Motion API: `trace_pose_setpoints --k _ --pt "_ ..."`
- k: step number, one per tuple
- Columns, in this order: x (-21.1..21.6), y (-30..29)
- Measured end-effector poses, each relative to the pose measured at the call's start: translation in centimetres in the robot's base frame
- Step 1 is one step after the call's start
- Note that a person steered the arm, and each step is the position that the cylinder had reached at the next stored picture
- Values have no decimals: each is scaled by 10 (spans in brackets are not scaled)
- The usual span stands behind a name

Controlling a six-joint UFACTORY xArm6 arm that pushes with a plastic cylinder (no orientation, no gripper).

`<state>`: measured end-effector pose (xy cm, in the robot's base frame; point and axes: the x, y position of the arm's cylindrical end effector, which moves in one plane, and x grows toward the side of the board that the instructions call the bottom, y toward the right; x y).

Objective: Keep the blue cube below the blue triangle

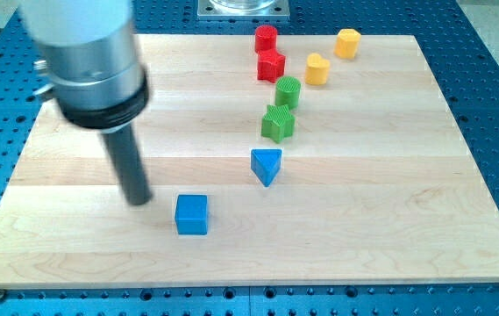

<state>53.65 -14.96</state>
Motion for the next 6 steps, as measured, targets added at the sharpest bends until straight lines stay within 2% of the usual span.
trace_pose_setpoints --k 1,3,4,5,6 --pt "32 22" --pt "31 110" --pt "36 61" --pt "15 62" --pt "4 96"
